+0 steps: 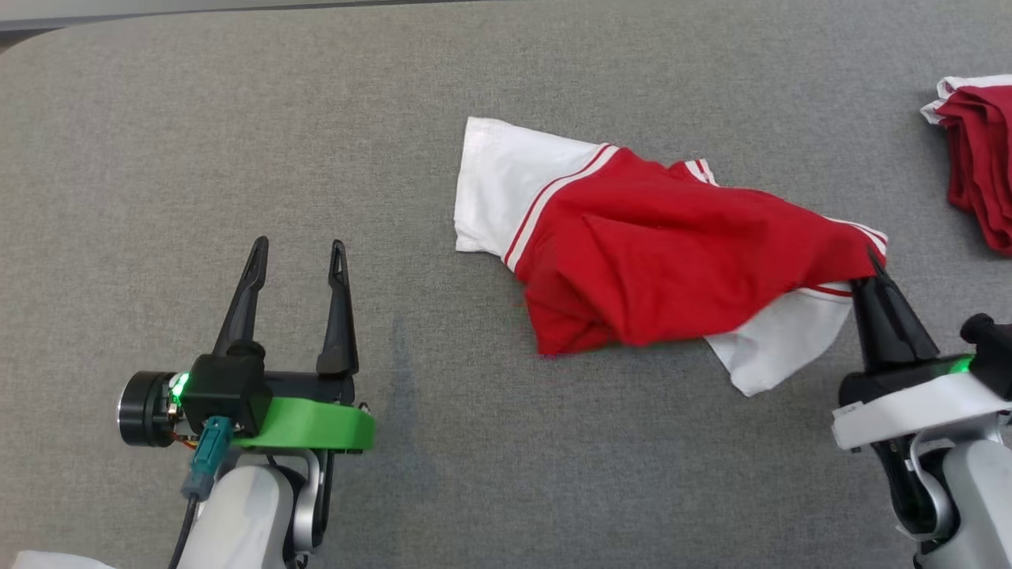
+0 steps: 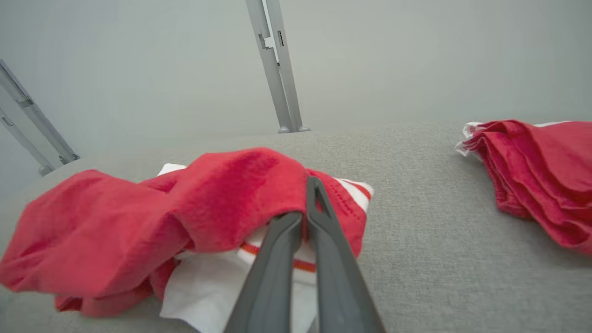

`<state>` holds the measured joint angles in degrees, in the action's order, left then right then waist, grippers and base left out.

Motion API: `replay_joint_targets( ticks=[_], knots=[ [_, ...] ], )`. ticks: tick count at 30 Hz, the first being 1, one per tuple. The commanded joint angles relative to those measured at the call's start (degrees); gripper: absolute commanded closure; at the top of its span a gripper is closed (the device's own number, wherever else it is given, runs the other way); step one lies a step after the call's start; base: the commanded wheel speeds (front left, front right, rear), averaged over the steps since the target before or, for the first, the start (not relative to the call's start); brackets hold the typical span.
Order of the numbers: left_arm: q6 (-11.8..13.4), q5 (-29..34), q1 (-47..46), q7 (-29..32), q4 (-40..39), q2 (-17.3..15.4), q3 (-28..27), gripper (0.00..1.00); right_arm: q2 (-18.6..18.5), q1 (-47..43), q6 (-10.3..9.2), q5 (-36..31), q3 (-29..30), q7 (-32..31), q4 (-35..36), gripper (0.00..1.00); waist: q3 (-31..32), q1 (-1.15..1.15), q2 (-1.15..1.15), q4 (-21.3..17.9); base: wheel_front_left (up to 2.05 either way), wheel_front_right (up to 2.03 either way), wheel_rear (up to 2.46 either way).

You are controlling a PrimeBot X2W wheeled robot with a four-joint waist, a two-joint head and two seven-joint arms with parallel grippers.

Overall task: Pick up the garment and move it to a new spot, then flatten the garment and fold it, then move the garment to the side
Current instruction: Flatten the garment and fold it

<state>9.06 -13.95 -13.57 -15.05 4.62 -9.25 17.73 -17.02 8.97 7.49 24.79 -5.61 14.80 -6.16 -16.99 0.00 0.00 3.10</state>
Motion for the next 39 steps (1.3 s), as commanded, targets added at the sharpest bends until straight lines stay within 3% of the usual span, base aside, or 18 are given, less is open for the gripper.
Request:
replay_joint_targets(
  ticks=[1, 4, 5, 6, 7, 8, 25, 39],
  knots=[
    [-0.3, 0.5, -1.2, -0.2, 0.0, -0.2, -0.2, 0.00, 0.2, -1.2, 0.00, 0.3, 2.2, 0.3, -1.4, 1.00, -0.8, 0.00, 0.00, -0.6, 0.00, 0.00, 0.00],
    [-0.3, 0.6, -1.4, -0.2, 0.2, -0.1, -0.4, 0.00, 1.1, -2.0, 0.00, 1.1, 5.7, 0.1, -4.7, 1.00, -1.3, 0.00, 0.00, -0.9, 0.00, 0.00, 0.00],
    [-0.2, 0.6, -1.4, -0.2, 0.2, 0.0, -0.5, 0.00, 1.4, -2.1, 0.01, 1.4, 6.2, 0.0, -6.0, 0.95, -1.4, 0.00, 0.00, -1.0, 0.00, 0.00, 0.00],
    [-0.2, 0.7, -1.4, -0.2, 0.2, 0.0, -0.6, 0.00, 1.5, -2.2, 0.00, 1.4, 6.6, 0.0, -7.1, 0.65, -1.5, 0.00, 0.00, -1.1, 0.00, 0.00, 0.00],
    [-0.2, 0.7, -1.4, -0.2, 0.3, 0.0, -0.7, 0.00, 1.7, -2.0, 0.00, 1.3, 6.6, 0.0, -8.0, 0.53, -1.6, 0.00, 0.00, -1.2, 0.00, 0.00, 0.00],
    [-0.2, 0.7, -1.4, -0.2, 0.3, 0.0, -0.8, 0.00, 1.9, -1.7, 0.00, 1.5, 6.4, 0.1, -8.3, 0.00, -1.6, 0.00, 0.00, -1.3, 0.00, 0.00, 0.00],
    [0.1, -0.4, 4.3, -0.2, 1.1, -0.2, -2.7, 0.00, 2.7, -9.1, 0.01, -6.9, 2.8, -2.1, 12.0, 0.00, 4.5, 0.00, 0.00, -2.7, 0.00, 0.00, 0.00],
    [0.0, -1.2, 7.6, -0.1, 1.1, -0.5, -1.8, 0.00, 4.4, -12.3, 0.00, -7.5, 3.4, -5.4, 16.0, 0.00, 7.1, 0.00, 0.00, -2.1, 0.00, 0.00, 0.00]
  ],
)
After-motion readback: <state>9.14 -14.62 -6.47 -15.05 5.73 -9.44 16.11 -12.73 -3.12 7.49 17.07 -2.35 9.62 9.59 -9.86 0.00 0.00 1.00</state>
